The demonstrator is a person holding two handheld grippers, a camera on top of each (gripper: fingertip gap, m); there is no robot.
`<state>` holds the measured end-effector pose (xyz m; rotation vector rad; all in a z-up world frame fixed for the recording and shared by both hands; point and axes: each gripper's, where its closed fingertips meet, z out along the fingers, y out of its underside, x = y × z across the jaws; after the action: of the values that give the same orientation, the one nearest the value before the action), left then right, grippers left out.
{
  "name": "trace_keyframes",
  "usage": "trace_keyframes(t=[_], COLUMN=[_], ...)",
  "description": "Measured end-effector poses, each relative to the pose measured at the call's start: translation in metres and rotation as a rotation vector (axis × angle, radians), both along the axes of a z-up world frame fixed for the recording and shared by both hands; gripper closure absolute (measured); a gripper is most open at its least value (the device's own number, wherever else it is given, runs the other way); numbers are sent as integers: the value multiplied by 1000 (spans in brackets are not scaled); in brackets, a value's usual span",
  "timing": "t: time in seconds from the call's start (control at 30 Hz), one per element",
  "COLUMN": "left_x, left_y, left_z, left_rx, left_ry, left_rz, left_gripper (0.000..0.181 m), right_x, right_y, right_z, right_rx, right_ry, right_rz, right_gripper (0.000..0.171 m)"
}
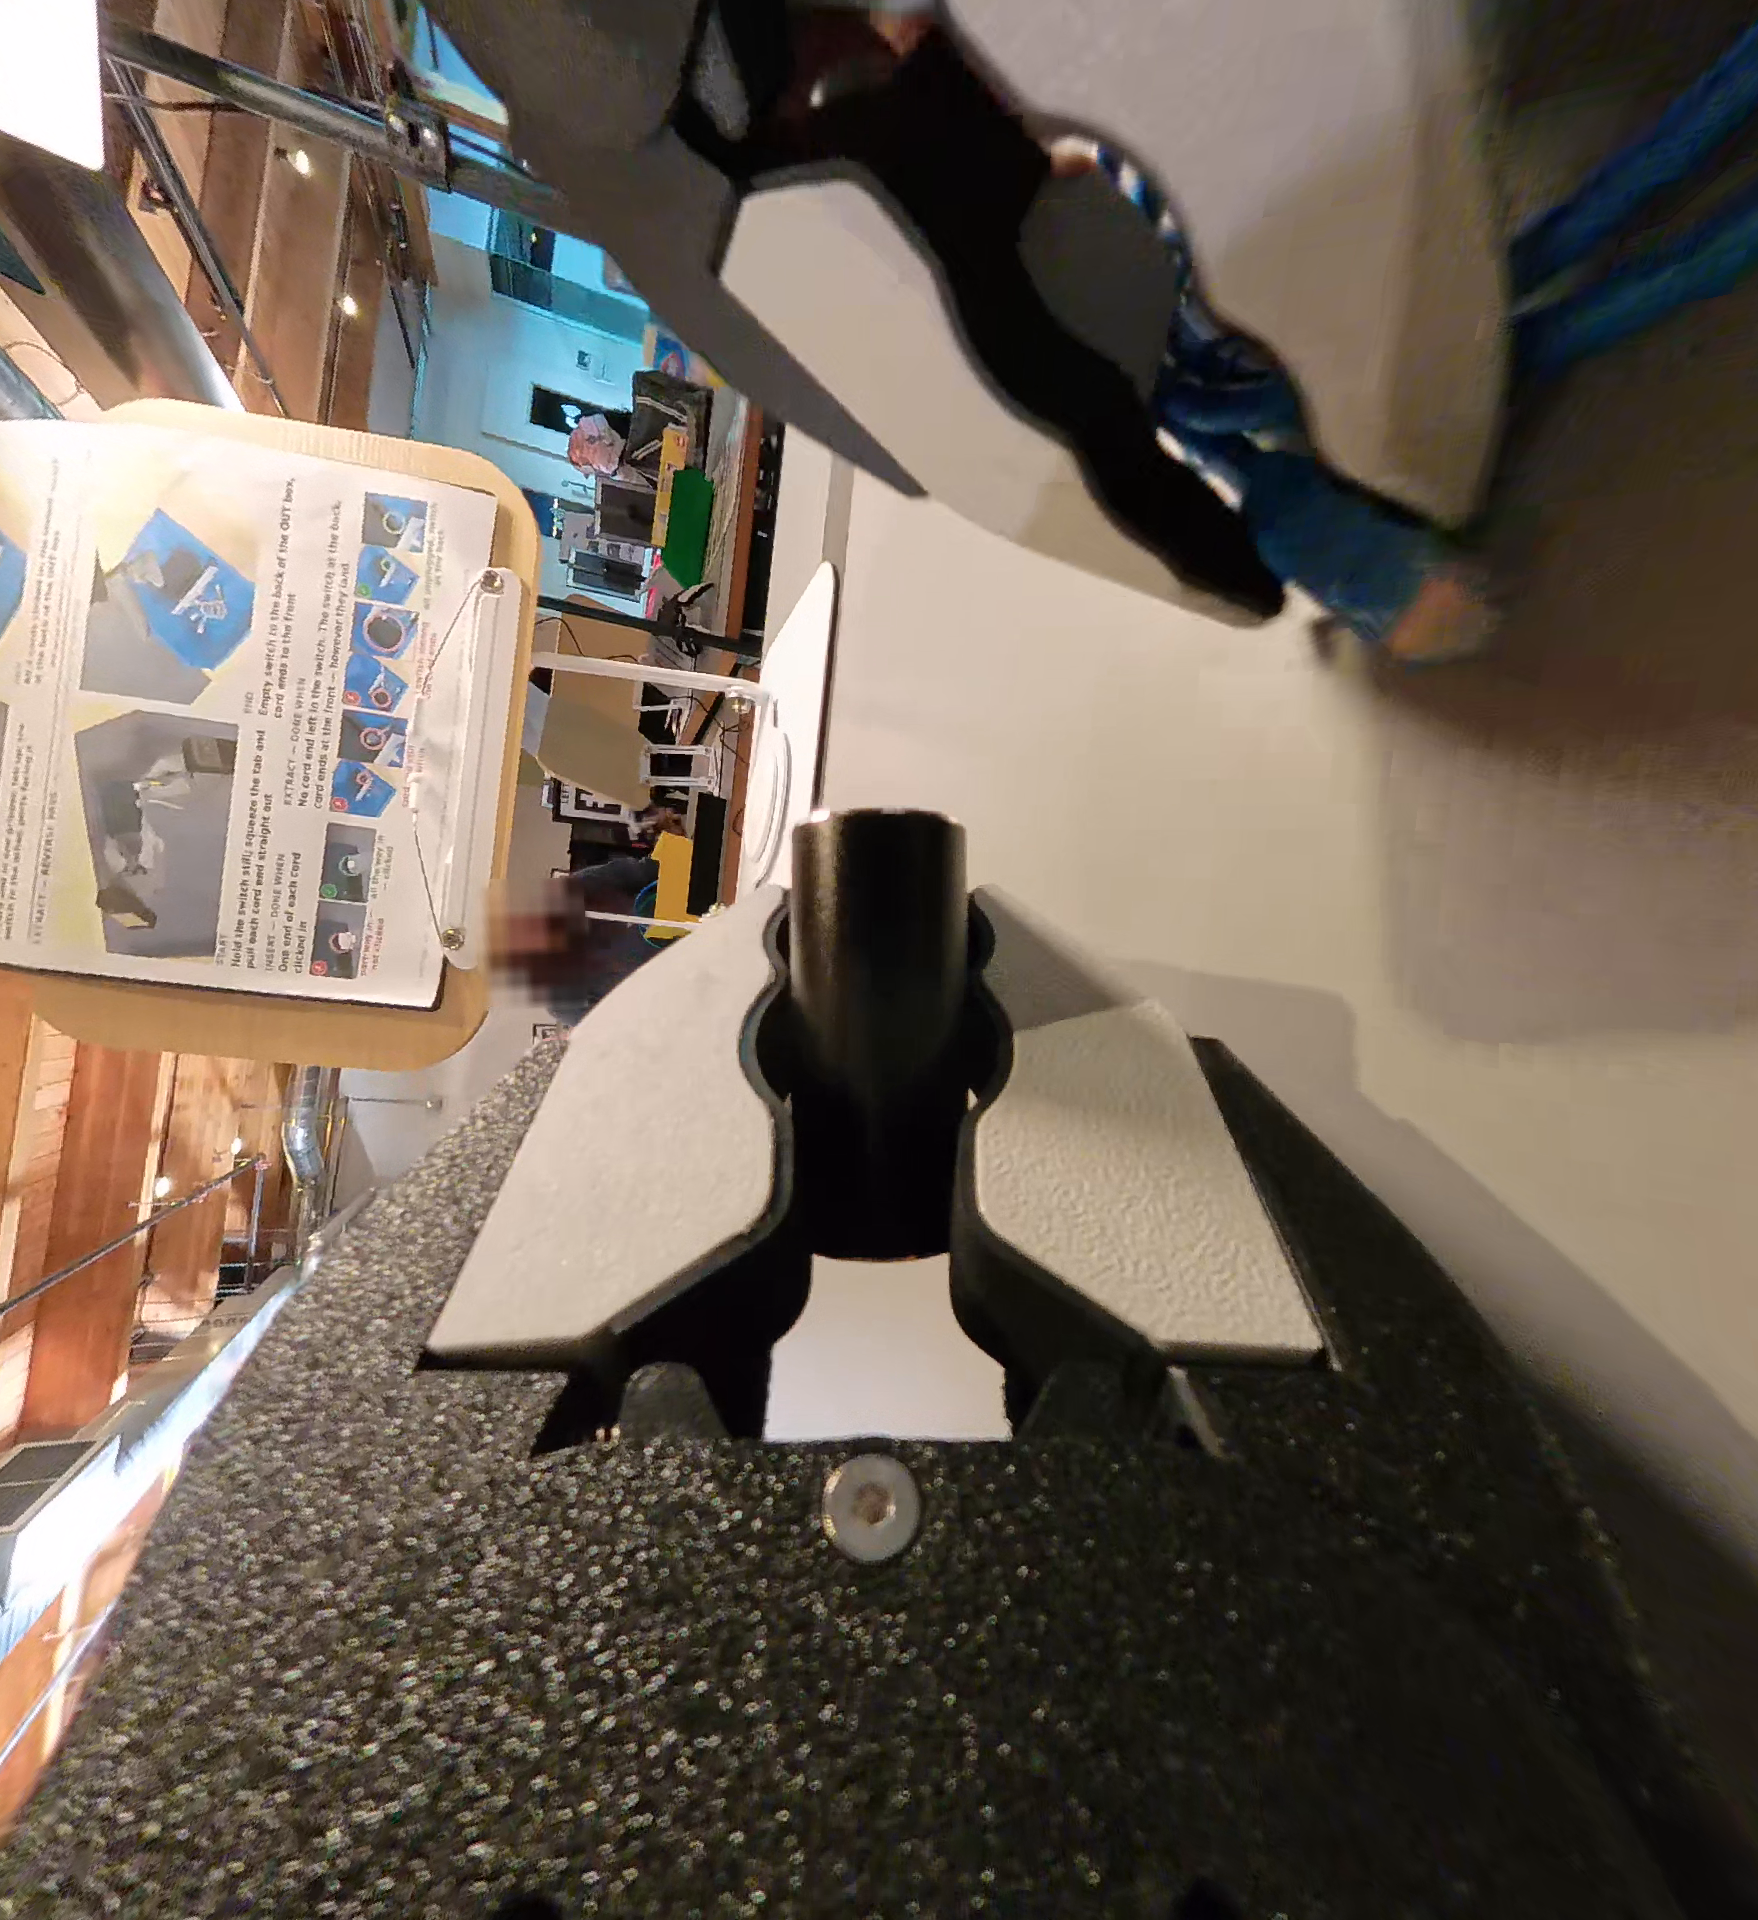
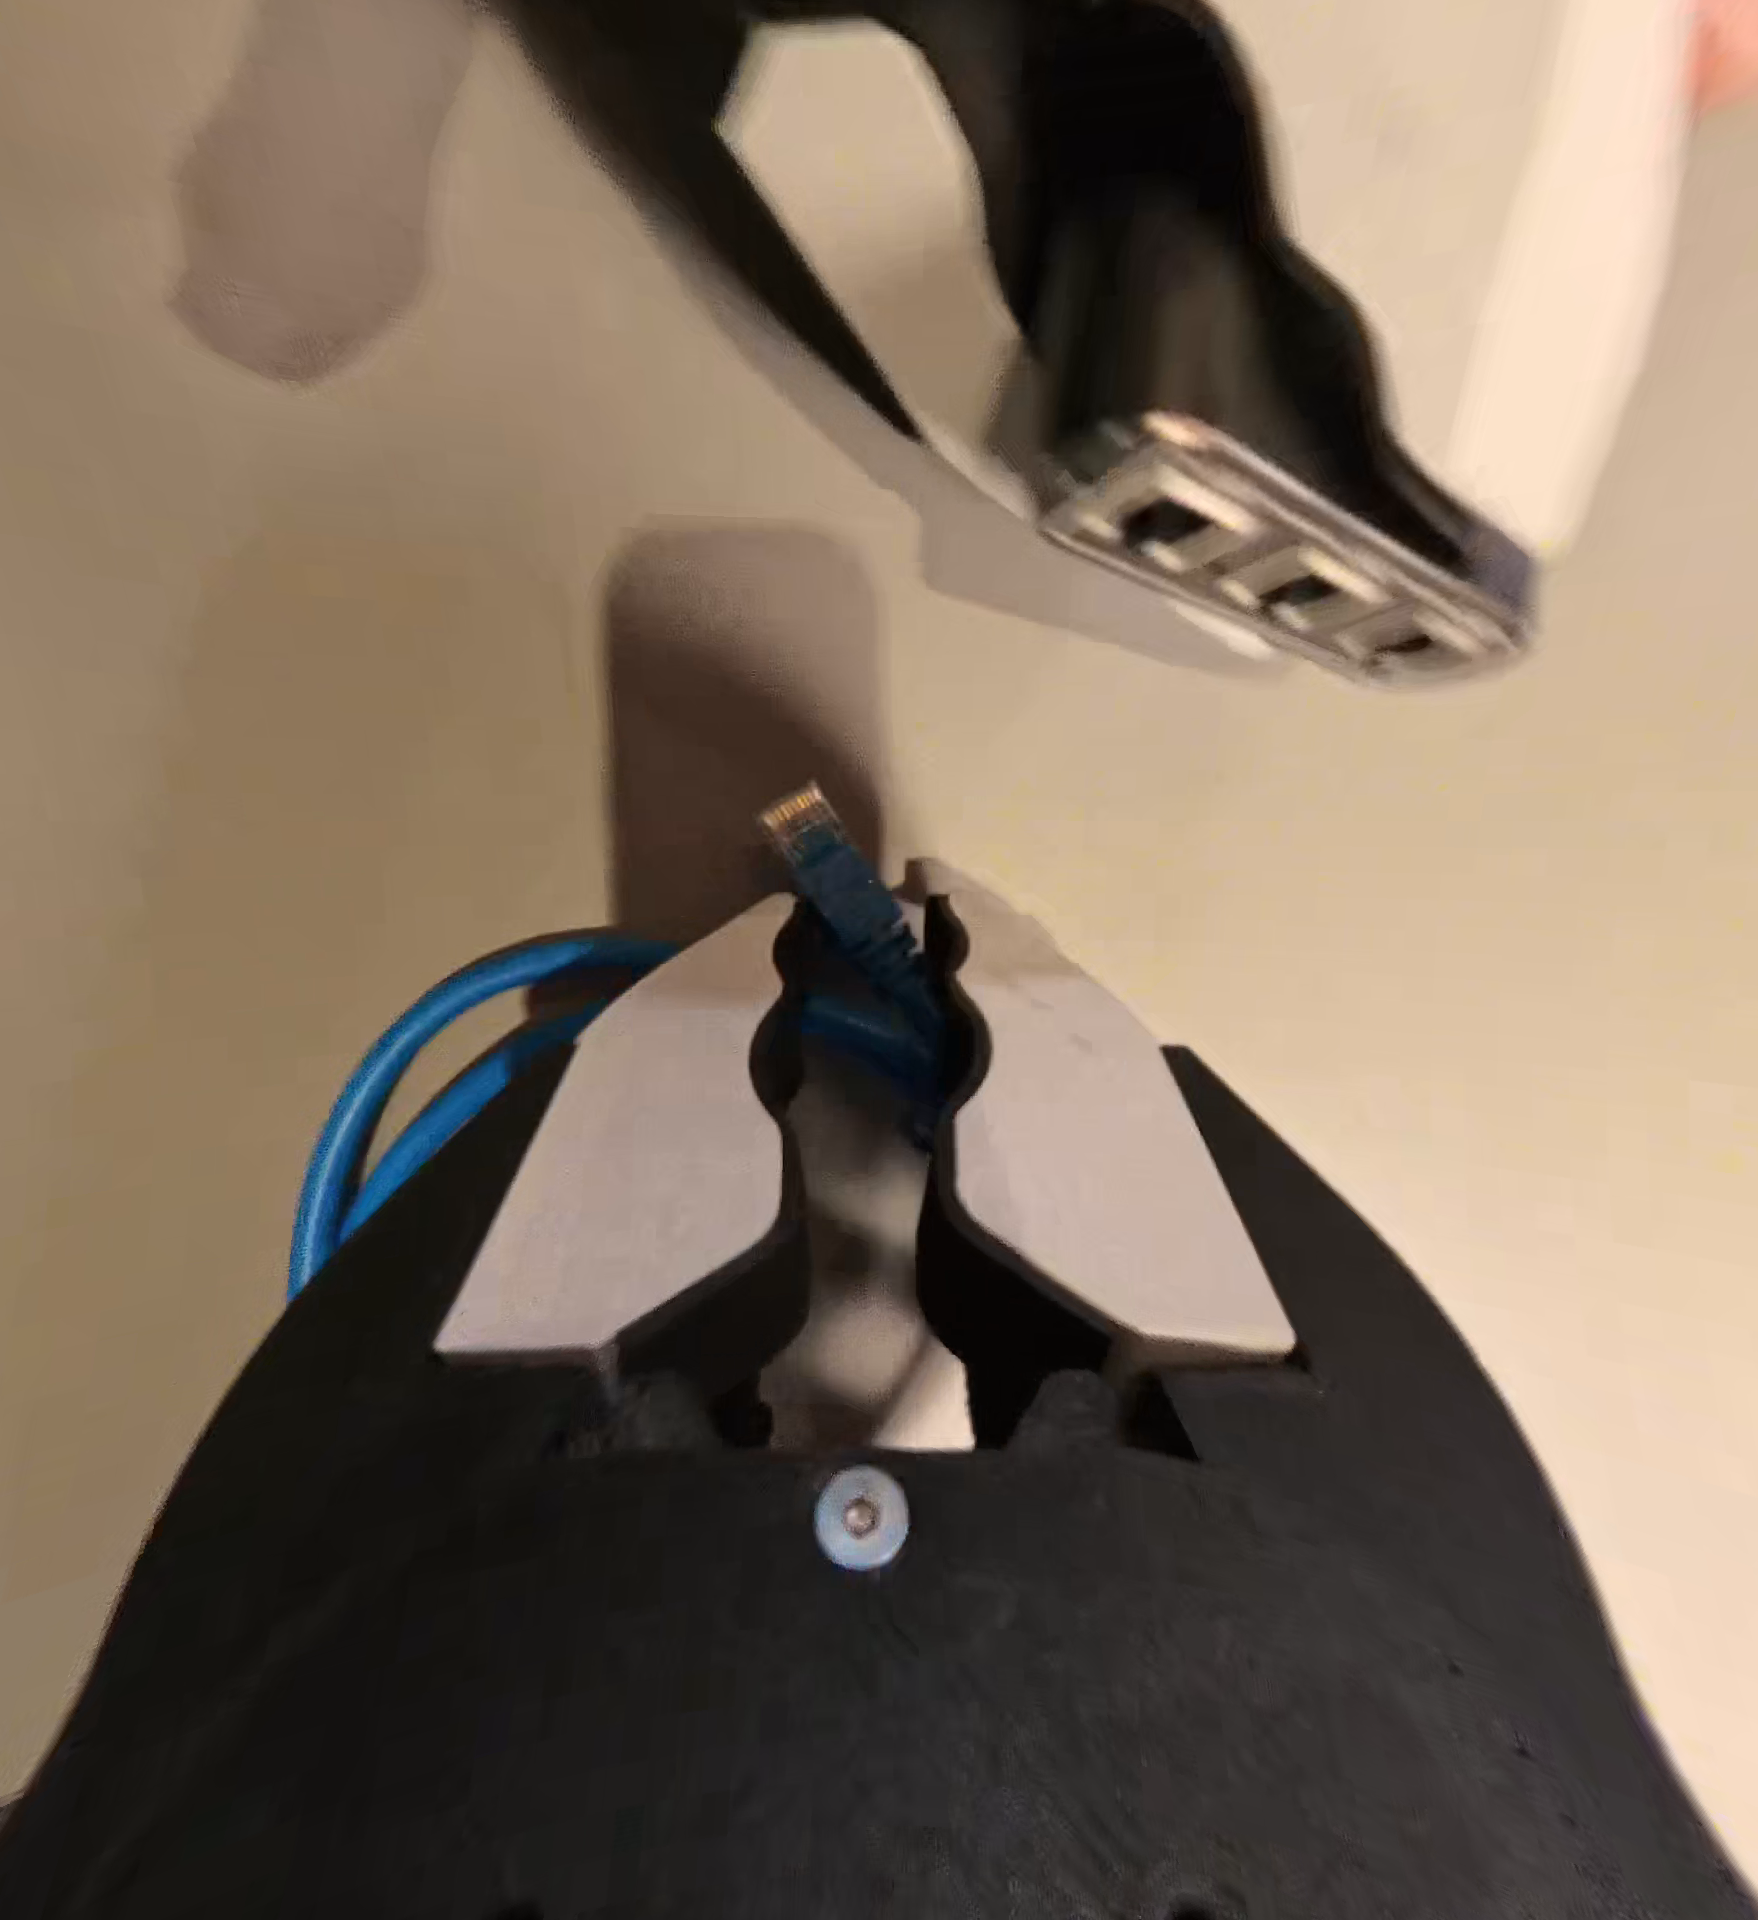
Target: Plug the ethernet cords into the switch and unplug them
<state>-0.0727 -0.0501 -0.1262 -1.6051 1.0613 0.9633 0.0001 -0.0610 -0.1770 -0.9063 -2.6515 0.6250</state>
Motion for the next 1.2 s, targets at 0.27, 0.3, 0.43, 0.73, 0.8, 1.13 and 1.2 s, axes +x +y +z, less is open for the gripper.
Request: trace_keyframes(t=[0.27, 0.3, 0.43, 0.73, 0.8, 1.13, 1.2], left_x=[20, 23, 35, 39, 40, 43, 43], left_y=[1, 1, 0, -1, -1, -1, -1], left_z=[-9, -9, -9, -9, -10, -10, -9], left_rx=[-33, -35, -33, -32, -34, -38, -38], left_ry=[4, 8, 12, 31, 30, 37, 39], left_rz=[-58, -67, -103, -108, -110, -117, -116], left_gripper=[153, 153, 153, 153, 153, 153, 153], right_x=[38, 43, 46, 46, 48, 57, 60], right_y=[38, 36, 32, 36, 37, 48, 45], right_z=[1, 4, 17, -3, -2, -1, 0], right_rx=[-72, -90, -118, -111, -134, -160, -188], right_ry=[-81, -75, -9, -93, -82, -83, -102], right_rz=[-464, -441, -311, -300, -323, -357, -366], right_gripper=[153, 152, 144, 154, 156, 133, 137])
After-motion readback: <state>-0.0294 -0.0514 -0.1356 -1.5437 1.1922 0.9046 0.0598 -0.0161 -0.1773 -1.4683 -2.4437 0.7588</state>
